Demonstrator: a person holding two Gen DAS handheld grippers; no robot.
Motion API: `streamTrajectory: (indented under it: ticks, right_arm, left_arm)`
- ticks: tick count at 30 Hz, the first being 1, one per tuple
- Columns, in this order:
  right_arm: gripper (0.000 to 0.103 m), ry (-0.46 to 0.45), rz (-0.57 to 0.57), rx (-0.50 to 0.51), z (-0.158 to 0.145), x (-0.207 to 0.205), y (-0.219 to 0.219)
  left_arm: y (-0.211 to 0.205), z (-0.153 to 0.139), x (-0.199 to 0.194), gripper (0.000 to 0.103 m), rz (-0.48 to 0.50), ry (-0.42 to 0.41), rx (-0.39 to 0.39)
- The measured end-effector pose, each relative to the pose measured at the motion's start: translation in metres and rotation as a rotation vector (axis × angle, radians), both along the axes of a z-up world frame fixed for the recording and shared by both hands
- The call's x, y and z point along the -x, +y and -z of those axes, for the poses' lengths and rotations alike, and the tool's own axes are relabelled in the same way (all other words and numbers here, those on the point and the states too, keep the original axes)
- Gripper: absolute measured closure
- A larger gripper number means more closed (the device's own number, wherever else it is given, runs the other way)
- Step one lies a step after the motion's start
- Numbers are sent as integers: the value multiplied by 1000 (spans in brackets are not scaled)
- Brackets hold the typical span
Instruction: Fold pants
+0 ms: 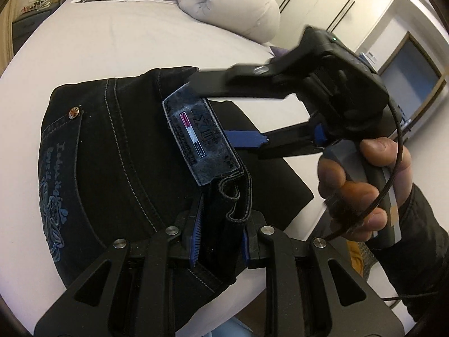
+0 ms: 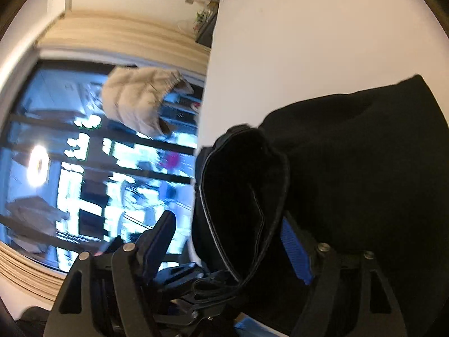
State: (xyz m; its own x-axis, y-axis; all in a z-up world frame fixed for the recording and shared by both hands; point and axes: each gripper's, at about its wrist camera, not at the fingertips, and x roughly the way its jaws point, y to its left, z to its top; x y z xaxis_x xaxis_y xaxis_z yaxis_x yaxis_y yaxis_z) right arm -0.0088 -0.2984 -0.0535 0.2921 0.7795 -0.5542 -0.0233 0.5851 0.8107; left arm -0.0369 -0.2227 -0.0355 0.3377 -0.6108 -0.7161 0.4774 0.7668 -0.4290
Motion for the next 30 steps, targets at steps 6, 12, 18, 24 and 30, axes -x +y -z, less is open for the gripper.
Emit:
streamTrajectory:
  ticks: [6,12,18,24,30]
  right_arm:
    - [80,30,-5,102,12,0,-6]
    - [87,1,44,155,8,8,-29]
    - [88,-7,117,172,4,10,-72]
    - [89,15,129,210,11,8,-105]
    - [90,23,132,228,15,7,-118]
  left_arm:
    - [-39,-9,-24,83,19,4,-14]
    - [-73,-17,-35,83,72,8,-20]
    - [-128,-31,-47,83,152,-18,-18]
    - [-169,-20,-60,83,183,8,-22]
    - [-185,-20,-72,83,195,19,-29]
